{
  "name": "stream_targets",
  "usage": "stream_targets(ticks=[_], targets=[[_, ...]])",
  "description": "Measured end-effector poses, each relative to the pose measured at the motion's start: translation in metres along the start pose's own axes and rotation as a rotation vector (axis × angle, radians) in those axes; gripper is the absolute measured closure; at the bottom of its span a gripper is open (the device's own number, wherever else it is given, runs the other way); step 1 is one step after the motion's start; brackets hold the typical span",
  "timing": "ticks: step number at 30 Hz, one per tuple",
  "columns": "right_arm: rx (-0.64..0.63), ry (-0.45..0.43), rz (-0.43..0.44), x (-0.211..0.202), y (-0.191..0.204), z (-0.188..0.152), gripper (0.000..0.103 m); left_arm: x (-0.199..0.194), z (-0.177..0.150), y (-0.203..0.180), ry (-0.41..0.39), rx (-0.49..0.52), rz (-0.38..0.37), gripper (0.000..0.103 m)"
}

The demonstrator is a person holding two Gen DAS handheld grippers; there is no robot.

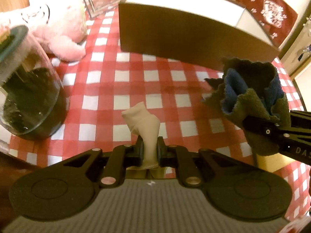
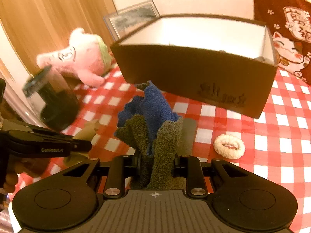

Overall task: Organize soft objects
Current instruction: 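Lift the beige sock with the left gripper while the right carries the cloths toward the box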

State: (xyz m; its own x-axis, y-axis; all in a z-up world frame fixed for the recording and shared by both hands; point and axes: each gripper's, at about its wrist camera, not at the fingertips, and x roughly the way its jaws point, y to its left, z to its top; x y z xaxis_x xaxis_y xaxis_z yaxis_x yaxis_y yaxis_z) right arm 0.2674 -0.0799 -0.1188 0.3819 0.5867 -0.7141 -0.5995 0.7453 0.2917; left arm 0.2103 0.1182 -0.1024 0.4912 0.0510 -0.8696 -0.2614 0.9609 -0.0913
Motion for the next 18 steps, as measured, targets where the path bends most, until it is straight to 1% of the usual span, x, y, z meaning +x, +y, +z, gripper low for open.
stream_targets(ticks=[4, 10, 18], targets=[[0.014, -0.039, 0.019, -0.022, 0.004, 0.002, 0.077, -0.022, 0.004, -0.011, -0.04, 0.03, -0.005, 0.091], [0.03, -0.097, 0.023, -0.054, 0.008, 0.006, 0.077, -0.052, 0.009, -0.027, -0.102, 0.066, -0.03, 0.091], [0.052, -0.15, 0.02, -0.089, 0.005, 0.006, 0.077, -0.08, 0.02, -0.047, -0.172, 0.103, -0.06, 0.091]])
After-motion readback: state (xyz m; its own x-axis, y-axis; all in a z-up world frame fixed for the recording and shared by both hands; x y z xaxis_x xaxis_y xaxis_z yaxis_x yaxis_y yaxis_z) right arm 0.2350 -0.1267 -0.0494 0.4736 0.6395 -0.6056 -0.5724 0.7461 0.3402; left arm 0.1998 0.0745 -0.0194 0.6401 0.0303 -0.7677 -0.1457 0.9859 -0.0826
